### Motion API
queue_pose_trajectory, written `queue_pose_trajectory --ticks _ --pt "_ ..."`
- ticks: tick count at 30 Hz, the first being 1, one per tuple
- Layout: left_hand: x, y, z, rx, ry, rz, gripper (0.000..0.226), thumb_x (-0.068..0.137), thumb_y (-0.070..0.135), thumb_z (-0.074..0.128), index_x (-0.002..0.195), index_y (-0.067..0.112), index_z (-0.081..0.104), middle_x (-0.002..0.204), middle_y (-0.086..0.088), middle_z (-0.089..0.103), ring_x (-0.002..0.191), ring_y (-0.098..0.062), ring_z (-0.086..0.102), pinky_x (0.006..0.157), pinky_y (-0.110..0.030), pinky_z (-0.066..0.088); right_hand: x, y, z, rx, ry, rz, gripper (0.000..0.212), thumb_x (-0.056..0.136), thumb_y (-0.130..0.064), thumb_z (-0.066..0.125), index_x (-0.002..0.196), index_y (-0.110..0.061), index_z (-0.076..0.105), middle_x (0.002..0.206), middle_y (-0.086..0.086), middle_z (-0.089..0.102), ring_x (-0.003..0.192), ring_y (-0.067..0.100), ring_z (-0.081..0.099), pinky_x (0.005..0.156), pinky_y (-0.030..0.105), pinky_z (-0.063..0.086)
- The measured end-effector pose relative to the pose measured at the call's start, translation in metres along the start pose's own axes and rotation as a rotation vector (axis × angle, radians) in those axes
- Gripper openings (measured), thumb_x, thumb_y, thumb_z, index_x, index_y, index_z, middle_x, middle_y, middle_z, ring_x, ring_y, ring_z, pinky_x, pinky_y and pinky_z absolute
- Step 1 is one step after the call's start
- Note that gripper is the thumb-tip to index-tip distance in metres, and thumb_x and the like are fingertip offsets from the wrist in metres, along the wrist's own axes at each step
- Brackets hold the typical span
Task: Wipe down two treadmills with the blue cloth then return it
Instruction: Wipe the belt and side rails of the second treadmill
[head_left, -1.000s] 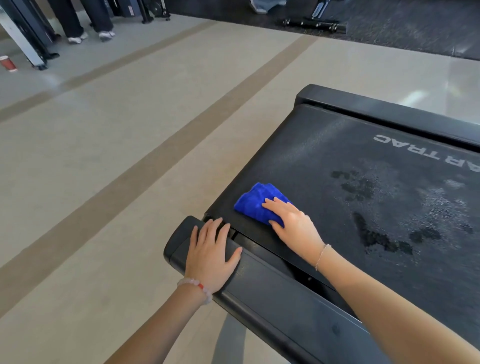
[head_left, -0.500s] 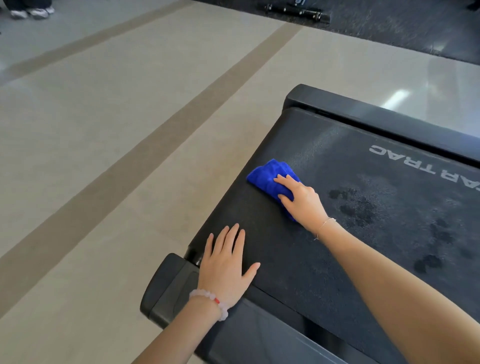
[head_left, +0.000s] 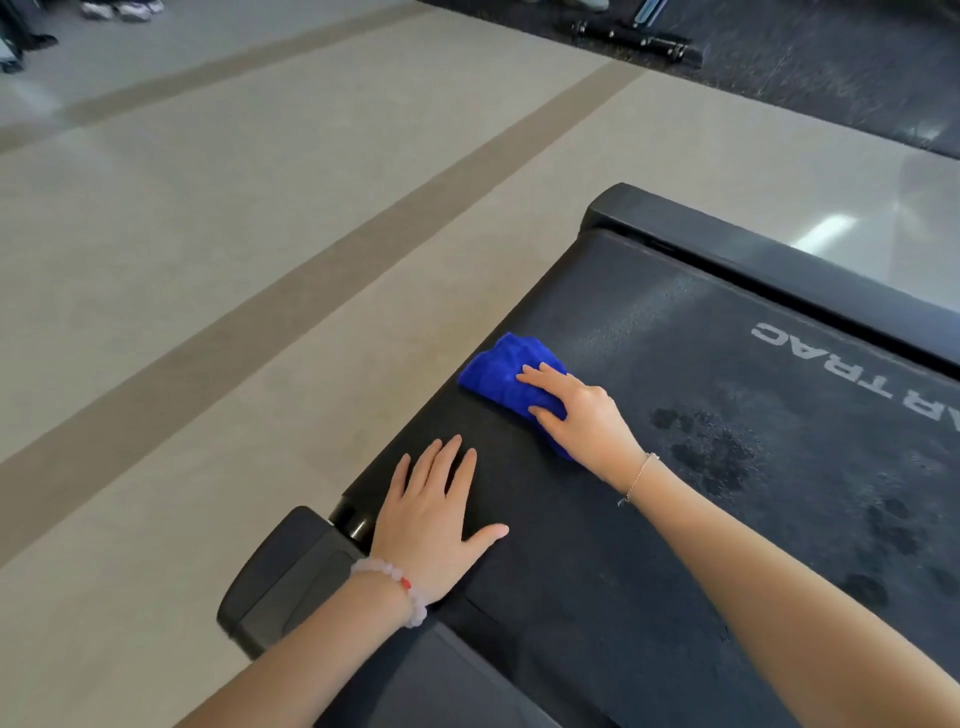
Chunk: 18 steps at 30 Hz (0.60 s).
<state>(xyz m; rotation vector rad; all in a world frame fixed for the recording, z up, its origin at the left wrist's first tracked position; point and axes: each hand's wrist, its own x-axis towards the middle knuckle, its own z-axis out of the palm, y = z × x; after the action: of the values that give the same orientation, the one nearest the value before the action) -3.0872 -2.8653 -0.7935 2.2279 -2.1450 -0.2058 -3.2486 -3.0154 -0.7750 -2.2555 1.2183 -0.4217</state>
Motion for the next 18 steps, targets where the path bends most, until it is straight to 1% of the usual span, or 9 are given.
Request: queue_pose_trajectory --ticks 4,6,7,8,9,10,13,15,18 --pt "0.009 0.005 0.001 0.011 -0.032 0.026 0.078 0.079 0.069 0.029 0.124 0.014 0.061 0.129 -0.007 0.058 0.117 -0.027 0.057 0.091 -0.048 0.049 0.033 0.022 -0.017 -0.012 0.066 0.132 0.040 0.094 -0.024 0.050 0.132 -0.035 0.047 0.143 -0.007 0.044 0.134 0.022 0.037 0.104 0.037 0.034" --pt "0.014 0.006 -0.001 0.001 -0.048 0.012 0.084 0.081 0.075 0.017 0.130 0.017 0.056 0.135 -0.005 0.053 0.123 -0.026 0.052 0.096 -0.048 0.045 0.050 0.037 -0.028 -0.014 0.104 0.195 0.040 0.094 -0.025 0.049 0.133 -0.034 0.046 0.142 -0.004 0.046 0.129 0.028 0.038 0.101 0.038 0.035" --pt "0.018 0.007 -0.002 0.015 -0.046 0.017 0.094 0.079 0.080 0.005 0.137 0.020 0.047 0.144 -0.003 0.044 0.131 -0.025 0.043 0.103 -0.047 0.038 0.057 0.043 -0.033 -0.002 0.117 0.219 0.040 0.094 -0.024 0.048 0.134 -0.033 0.046 0.140 -0.003 0.048 0.128 0.028 0.039 0.100 0.037 0.036" --pt "0.021 0.007 -0.001 0.022 -0.045 0.037 0.106 0.070 0.084 -0.010 0.145 0.023 0.034 0.152 0.000 0.029 0.139 -0.023 0.029 0.110 -0.046 0.027 0.063 0.049 -0.038 0.014 0.129 0.237 0.040 0.095 -0.024 0.048 0.134 -0.032 0.046 0.137 -0.002 0.050 0.126 0.027 0.040 0.098 0.036 0.036" --pt "0.025 0.006 -0.001 0.007 -0.071 0.042 0.114 0.061 0.085 -0.019 0.149 0.025 0.022 0.156 0.003 0.015 0.143 -0.021 0.016 0.114 -0.045 0.017 0.070 0.055 -0.042 0.030 0.136 0.254 0.041 0.094 -0.024 0.049 0.134 -0.031 0.046 0.136 -0.002 0.051 0.125 0.027 0.042 0.098 0.036 0.036" --pt "0.027 0.006 -0.001 0.002 -0.089 0.038 0.116 0.058 0.086 -0.022 0.149 0.026 0.019 0.156 0.004 0.011 0.144 -0.021 0.013 0.115 -0.045 0.014 0.075 0.058 -0.046 0.033 0.138 0.261 0.041 0.094 -0.024 0.049 0.135 -0.031 0.046 0.135 -0.002 0.052 0.124 0.027 0.043 0.098 0.035 0.037" --pt "0.030 0.008 -0.002 0.026 -0.089 0.002 0.102 0.074 0.084 -0.004 0.141 0.022 0.042 0.147 -0.001 0.039 0.134 -0.025 0.038 0.105 -0.049 0.034 0.080 0.062 -0.049 0.010 0.125 0.256 0.042 0.094 -0.024 0.049 0.136 -0.028 0.045 0.137 0.000 0.051 0.123 0.030 0.044 0.099 0.036 0.035" --pt "0.031 0.007 0.000 0.019 -0.144 -0.008 0.100 0.075 0.083 -0.002 0.141 0.022 0.041 0.147 -0.001 0.039 0.134 -0.025 0.038 0.105 -0.050 0.034 0.077 0.059 -0.047 0.004 0.136 0.232 0.041 0.095 -0.021 0.048 0.136 -0.025 0.046 0.136 0.003 0.051 0.125 0.030 0.043 0.100 0.036 0.034" --pt "0.031 0.009 -0.002 -0.004 -0.150 -0.013 0.102 0.074 0.084 -0.004 0.143 0.021 0.039 0.149 -0.002 0.037 0.136 -0.026 0.035 0.107 -0.051 0.030 0.068 0.049 -0.048 0.017 0.135 0.216 0.039 0.095 -0.020 0.048 0.134 -0.025 0.048 0.137 0.005 0.050 0.127 0.028 0.042 0.100 0.033 0.032"
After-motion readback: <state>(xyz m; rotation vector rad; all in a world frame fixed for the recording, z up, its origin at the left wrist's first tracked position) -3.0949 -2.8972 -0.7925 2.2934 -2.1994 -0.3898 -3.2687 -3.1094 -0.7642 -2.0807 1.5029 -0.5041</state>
